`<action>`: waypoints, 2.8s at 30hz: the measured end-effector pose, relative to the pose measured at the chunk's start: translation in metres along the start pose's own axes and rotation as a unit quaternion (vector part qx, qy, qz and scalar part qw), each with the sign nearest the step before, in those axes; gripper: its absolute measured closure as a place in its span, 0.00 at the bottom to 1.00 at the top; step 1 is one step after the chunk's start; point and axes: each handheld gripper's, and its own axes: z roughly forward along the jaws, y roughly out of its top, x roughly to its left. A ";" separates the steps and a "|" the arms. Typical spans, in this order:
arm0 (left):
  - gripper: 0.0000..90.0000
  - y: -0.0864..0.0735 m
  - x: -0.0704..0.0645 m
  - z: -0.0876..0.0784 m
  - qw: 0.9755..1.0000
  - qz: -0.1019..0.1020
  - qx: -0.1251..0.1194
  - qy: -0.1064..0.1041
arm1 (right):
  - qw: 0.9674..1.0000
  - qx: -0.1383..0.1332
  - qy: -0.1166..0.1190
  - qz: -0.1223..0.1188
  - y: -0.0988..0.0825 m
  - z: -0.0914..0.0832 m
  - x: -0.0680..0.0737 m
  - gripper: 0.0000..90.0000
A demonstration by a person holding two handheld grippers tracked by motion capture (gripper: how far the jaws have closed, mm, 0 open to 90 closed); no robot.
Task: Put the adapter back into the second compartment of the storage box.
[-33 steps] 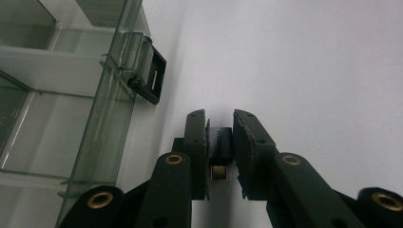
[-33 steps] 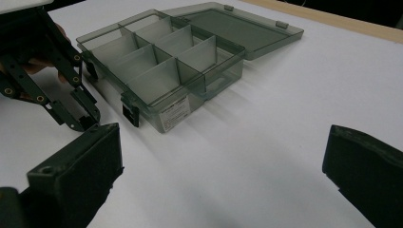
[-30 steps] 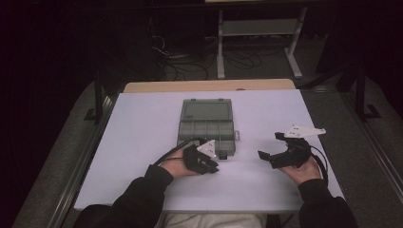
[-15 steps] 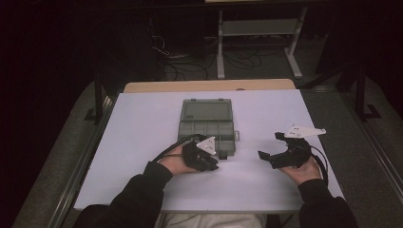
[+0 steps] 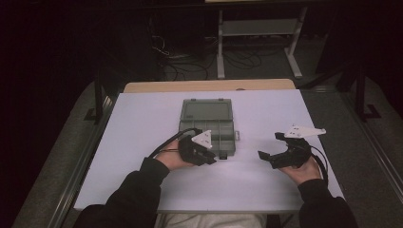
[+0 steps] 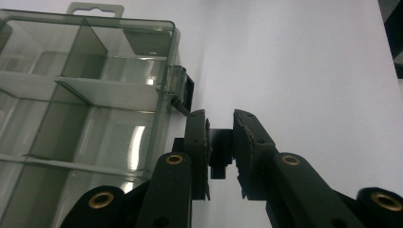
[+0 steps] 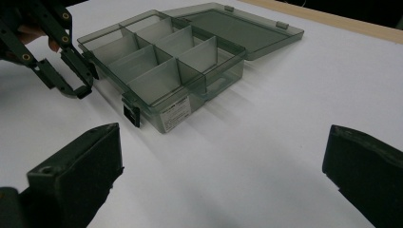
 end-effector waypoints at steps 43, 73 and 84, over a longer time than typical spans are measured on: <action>0.85 -0.003 0.038 -0.048 0.998 -0.044 -0.032 0.043 | 1.000 -0.001 0.003 0.000 0.000 0.000 0.000 0.00; 0.85 -0.026 0.078 -0.070 0.984 -0.123 -0.096 0.091 | 1.000 0.000 0.005 0.000 0.000 0.000 0.000 0.00; 0.85 -0.029 0.088 -0.066 0.978 -0.144 -0.112 0.103 | 1.000 0.000 0.005 0.000 0.000 0.000 -0.001 0.00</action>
